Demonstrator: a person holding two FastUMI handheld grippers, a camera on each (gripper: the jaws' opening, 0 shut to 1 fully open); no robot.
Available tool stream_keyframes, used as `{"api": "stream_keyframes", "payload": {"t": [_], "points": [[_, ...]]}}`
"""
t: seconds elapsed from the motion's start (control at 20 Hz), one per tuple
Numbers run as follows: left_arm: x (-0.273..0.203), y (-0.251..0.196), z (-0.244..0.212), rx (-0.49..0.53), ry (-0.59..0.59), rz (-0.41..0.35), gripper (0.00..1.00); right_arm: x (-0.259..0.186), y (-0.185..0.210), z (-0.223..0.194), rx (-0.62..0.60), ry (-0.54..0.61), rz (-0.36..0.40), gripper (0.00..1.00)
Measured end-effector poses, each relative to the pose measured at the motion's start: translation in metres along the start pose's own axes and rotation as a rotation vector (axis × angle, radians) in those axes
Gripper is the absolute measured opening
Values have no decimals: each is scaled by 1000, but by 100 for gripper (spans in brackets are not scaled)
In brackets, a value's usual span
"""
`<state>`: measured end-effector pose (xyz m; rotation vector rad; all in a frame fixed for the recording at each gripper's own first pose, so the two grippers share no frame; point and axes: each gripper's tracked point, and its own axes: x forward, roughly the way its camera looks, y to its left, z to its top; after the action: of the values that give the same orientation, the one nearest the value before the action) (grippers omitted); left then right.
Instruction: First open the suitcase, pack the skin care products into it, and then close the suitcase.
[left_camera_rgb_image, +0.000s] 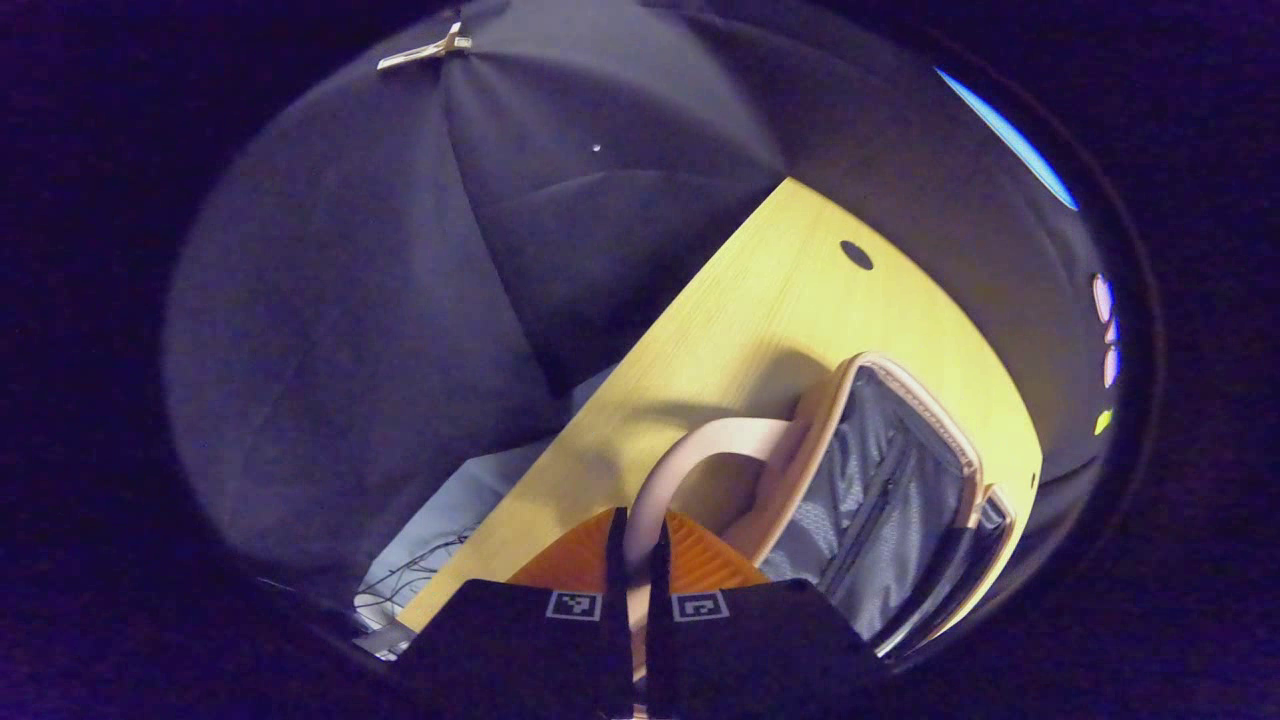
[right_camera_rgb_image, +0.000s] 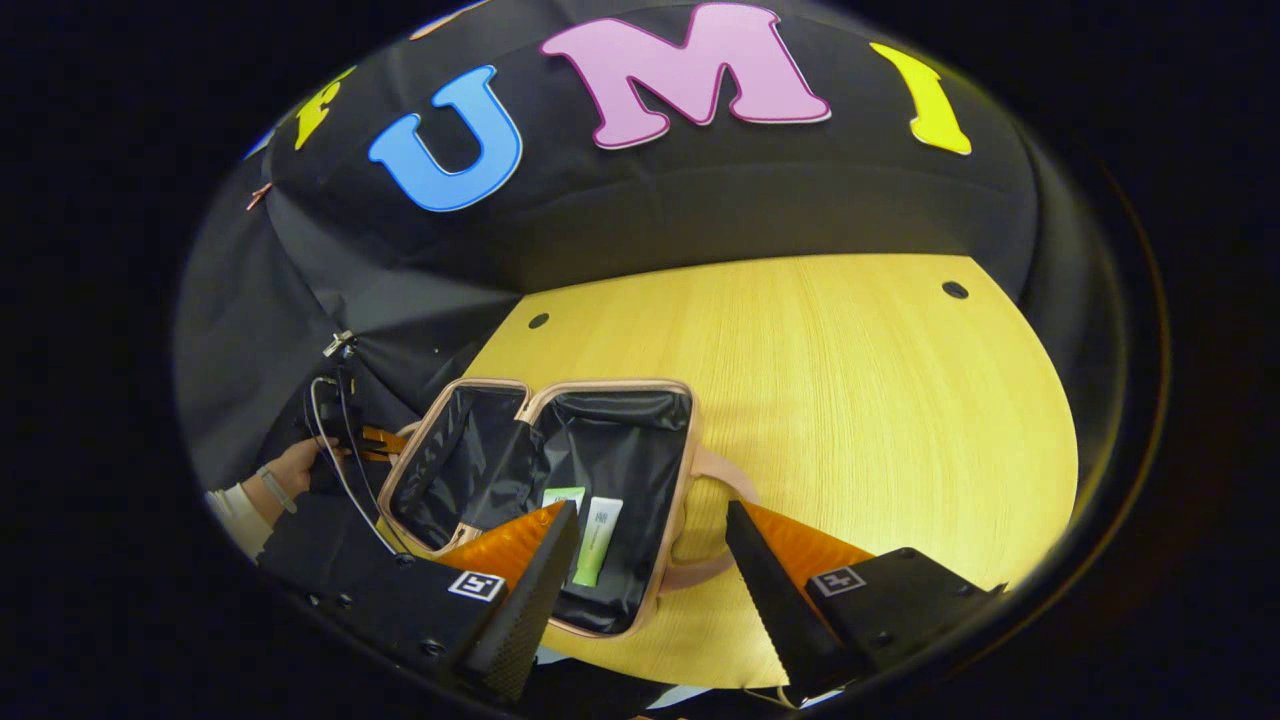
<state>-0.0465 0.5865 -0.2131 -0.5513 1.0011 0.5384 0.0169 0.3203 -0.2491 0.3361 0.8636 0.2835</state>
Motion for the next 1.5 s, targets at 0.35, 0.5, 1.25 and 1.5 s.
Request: {"api": "stream_keyframes", "payload": {"t": [0.35,0.5,1.25,1.5], "points": [[-125,-72,33,28,-176,-153,10,-15,23,43,-37,-103,107,94],[-189,-128,26,135,-259,-200,6,-37,16,50,-86,-140,128,94],[-176,-450,-258,603,-70,-462,6,-164,-66,29,-108,-233,98,94],[-105,-454,-324,764,36,-337,7,-190,-112,10,-95,-220,25,94]]}}
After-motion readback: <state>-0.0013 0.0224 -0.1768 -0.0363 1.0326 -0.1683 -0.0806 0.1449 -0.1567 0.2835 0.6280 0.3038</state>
